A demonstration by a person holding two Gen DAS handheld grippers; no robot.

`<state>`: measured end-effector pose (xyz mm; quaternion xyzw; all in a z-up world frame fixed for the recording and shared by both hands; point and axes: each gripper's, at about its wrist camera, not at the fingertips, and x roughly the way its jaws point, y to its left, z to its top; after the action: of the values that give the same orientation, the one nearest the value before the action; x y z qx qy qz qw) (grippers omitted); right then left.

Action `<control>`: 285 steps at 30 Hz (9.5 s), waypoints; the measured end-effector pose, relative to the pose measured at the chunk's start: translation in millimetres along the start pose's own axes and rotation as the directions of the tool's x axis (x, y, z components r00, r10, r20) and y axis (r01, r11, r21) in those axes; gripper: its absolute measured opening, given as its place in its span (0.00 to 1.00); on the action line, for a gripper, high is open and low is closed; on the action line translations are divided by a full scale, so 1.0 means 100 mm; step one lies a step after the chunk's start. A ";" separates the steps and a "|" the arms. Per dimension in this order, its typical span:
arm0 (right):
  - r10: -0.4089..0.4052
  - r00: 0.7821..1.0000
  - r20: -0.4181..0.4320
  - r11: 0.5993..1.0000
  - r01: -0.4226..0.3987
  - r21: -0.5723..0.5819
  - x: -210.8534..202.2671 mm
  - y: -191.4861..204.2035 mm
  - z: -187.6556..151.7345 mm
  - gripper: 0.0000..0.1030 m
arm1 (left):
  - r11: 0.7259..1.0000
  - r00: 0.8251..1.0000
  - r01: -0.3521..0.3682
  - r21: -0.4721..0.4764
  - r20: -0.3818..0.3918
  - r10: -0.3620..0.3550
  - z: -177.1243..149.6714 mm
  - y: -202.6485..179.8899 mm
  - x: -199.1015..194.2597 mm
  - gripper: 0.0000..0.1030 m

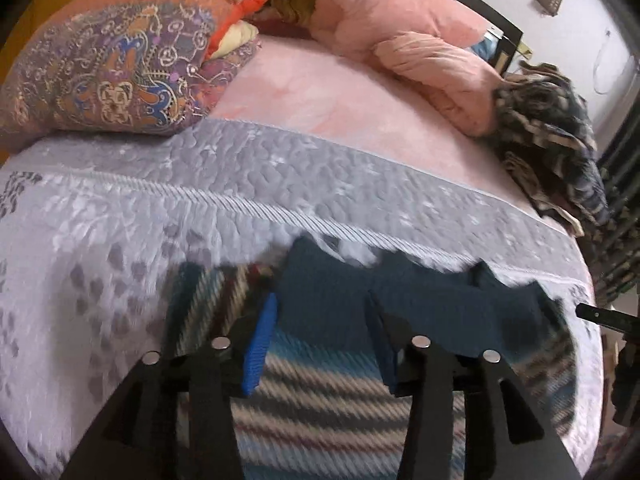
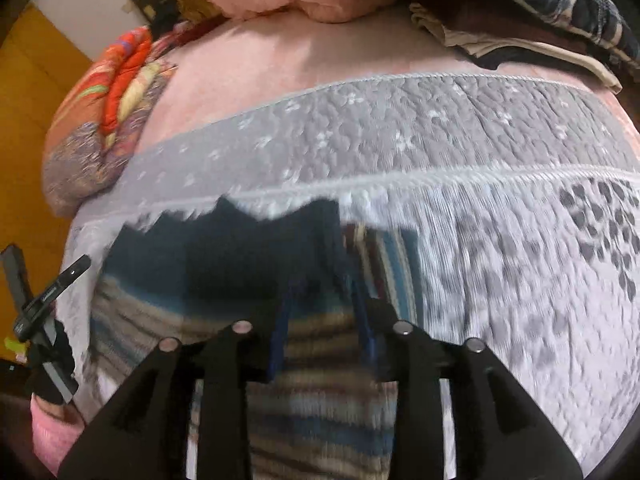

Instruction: Fold small clothes

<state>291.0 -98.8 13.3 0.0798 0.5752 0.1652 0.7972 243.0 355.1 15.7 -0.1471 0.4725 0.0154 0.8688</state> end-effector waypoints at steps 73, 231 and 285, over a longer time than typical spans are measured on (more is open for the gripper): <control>0.114 0.993 -0.039 0.992 -0.112 0.054 -0.26 -0.50 -1.00 0.62 | 0.977 0.996 -0.024 0.210 -0.077 0.041 -1.16 -0.85 -0.01 0.60; 0.446 0.866 -0.226 0.881 -0.470 -0.064 0.80 1.65 -1.29 0.55 | 0.933 0.934 0.343 -0.107 -0.062 -0.351 -0.29 1.21 -0.09 0.26; 0.278 0.913 -0.300 0.947 -0.312 -0.071 1.12 1.89 -1.67 0.24 | 0.951 0.947 0.294 -0.096 -0.103 -0.303 -1.37 1.54 -0.39 0.11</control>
<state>132.6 107.4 -81.0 0.0940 0.6548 0.3272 0.6749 84.1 470.1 -59.4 -0.2518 0.4936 -0.1061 0.8256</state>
